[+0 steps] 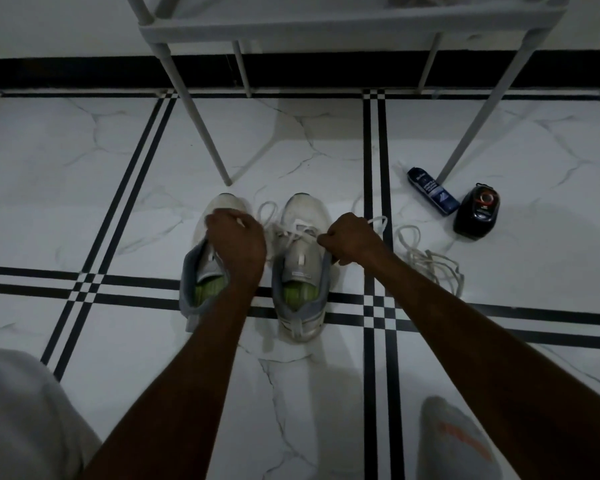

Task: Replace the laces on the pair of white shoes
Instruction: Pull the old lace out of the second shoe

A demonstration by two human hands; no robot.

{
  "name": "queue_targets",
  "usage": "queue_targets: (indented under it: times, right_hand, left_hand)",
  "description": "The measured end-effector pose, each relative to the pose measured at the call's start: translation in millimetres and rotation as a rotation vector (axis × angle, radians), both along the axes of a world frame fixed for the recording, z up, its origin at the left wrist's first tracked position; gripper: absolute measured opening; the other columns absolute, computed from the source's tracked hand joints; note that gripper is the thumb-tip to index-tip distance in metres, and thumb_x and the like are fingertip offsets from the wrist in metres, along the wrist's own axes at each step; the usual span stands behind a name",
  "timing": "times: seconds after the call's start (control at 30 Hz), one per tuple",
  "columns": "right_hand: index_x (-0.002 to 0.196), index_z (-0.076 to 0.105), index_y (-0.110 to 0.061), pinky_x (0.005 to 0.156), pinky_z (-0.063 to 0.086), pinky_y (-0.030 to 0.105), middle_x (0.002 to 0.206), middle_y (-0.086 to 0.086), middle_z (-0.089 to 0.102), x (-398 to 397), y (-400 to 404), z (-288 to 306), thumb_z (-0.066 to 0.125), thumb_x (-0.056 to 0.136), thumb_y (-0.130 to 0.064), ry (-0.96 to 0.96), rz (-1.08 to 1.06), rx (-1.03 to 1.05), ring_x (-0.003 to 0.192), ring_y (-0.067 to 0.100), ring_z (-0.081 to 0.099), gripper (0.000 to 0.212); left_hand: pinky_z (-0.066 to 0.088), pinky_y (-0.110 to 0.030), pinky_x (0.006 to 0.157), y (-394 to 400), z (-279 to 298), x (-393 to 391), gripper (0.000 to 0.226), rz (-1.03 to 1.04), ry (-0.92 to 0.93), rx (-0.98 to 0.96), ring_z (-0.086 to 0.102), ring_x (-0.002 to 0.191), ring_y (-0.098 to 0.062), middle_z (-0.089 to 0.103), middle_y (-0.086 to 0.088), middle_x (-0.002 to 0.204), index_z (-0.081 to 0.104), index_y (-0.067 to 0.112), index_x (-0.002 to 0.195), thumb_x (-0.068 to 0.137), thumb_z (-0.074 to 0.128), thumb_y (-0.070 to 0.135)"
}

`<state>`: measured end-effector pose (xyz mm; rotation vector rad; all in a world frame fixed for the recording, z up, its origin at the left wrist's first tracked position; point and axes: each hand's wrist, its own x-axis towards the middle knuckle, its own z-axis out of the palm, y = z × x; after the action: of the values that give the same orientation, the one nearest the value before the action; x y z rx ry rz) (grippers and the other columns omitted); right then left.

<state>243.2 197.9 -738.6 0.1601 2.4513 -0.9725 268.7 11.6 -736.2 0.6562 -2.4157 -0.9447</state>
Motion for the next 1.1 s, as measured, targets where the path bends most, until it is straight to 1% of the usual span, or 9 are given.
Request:
queue_targets:
  times: [0.13, 0.3, 0.43, 0.57, 0.6, 0.73, 0.9, 1.0, 1.1]
  right_hand:
    - [0.101, 0.069, 0.006, 0.075, 0.062, 0.048, 0.09, 0.023, 0.073, 0, 1, 1, 0.067, 0.091, -0.034, -0.023, 0.003, -0.063, 0.079, 0.034, 0.073, 0.041]
    - [0.095, 0.074, 0.006, 0.072, 0.062, 0.04, 0.086, 0.02, 0.074, -3, 0, 7, 0.066, 0.091, -0.032, -0.015, 0.026, -0.067, 0.076, 0.031, 0.073, 0.039]
    - [0.09, 0.074, 0.007, 0.072, 0.06, 0.039, 0.085, 0.02, 0.074, 0, 2, 6, 0.067, 0.09, -0.033, -0.014, 0.046, -0.061, 0.078, 0.031, 0.073, 0.041]
    - [0.093, 0.073, 0.006, 0.055, 0.058, 0.029, 0.082, 0.016, 0.074, 0, 3, 6, 0.072, 0.086, -0.031, -0.056, -0.036, -0.052, 0.064, 0.023, 0.071, 0.037]
    - [0.092, 0.073, 0.005, 0.058, 0.06, 0.031, 0.083, 0.016, 0.074, 1, 3, 6, 0.072, 0.085, -0.031, -0.045, -0.033, -0.052, 0.066, 0.024, 0.071, 0.037]
    - [0.089, 0.075, 0.005, 0.072, 0.062, 0.042, 0.083, 0.018, 0.075, 2, 1, 8, 0.07, 0.085, -0.033, 0.001, -0.006, -0.061, 0.077, 0.03, 0.073, 0.039]
    - [0.083, 0.075, 0.006, 0.075, 0.061, 0.038, 0.08, 0.017, 0.074, 1, -3, 10, 0.066, 0.088, -0.038, 0.029, 0.037, -0.076, 0.075, 0.028, 0.072, 0.046]
    - [0.085, 0.075, 0.006, 0.071, 0.059, 0.037, 0.082, 0.019, 0.074, 1, -2, 6, 0.067, 0.089, -0.034, 0.039, 0.039, -0.057, 0.071, 0.028, 0.07, 0.041]
    - [0.088, 0.075, 0.007, 0.071, 0.06, 0.039, 0.083, 0.019, 0.074, 1, 2, 1, 0.068, 0.089, -0.032, 0.029, 0.01, -0.058, 0.073, 0.03, 0.071, 0.039]
  left_hand:
    - [0.046, -0.035, 0.089, 2, 13, -8, 0.018, -0.364, 0.096, -0.018, 0.056, 0.102, -0.024, 0.061, -0.009, 0.107, 0.06, 0.009, 0.109, 0.091, 0.062, 0.012]
    - [0.031, -0.047, 0.098, 28, 1, -1, 0.019, -0.74, -0.374, -0.476, 0.051, 0.116, -0.027, 0.067, 0.002, 0.112, 0.072, 0.025, 0.108, 0.091, 0.067, 0.032]
    - [0.028, -0.046, 0.093, 28, -8, 8, 0.013, -0.685, -0.293, -0.577, 0.05, 0.112, -0.025, 0.065, 0.002, 0.108, 0.073, 0.025, 0.096, 0.093, 0.061, 0.023]
    - [0.048, -0.042, 0.093, -21, 11, -12, 0.018, 0.121, -0.082, 0.163, 0.063, 0.106, -0.028, 0.069, -0.008, 0.105, 0.069, 0.012, 0.1, 0.095, 0.059, 0.026]
    - [0.047, -0.043, 0.095, -33, 17, -16, 0.02, 0.232, -0.124, 0.149, 0.061, 0.11, -0.03, 0.068, -0.01, 0.11, 0.068, 0.011, 0.105, 0.095, 0.059, 0.026]
    - [0.042, -0.042, 0.093, -18, 26, -6, 0.044, -0.184, -0.092, -0.035, 0.049, 0.117, -0.029, 0.06, -0.005, 0.123, 0.059, 0.021, 0.124, 0.081, 0.064, 0.019]
    - [0.033, -0.048, 0.102, 23, 1, 6, 0.025, -0.725, -0.367, -0.549, 0.041, 0.128, -0.029, 0.058, 0.003, 0.131, 0.073, 0.026, 0.11, 0.089, 0.065, 0.036]
    - [0.034, -0.048, 0.101, 23, -7, 10, 0.021, -0.673, -0.329, -0.55, 0.046, 0.124, -0.029, 0.062, 0.0, 0.127, 0.074, 0.02, 0.108, 0.094, 0.06, 0.029]
    - [0.045, -0.048, 0.091, -9, 6, -4, 0.024, -0.039, -0.099, -0.225, 0.057, 0.108, -0.036, 0.063, -0.016, 0.113, 0.065, 0.006, 0.107, 0.097, 0.055, 0.025]
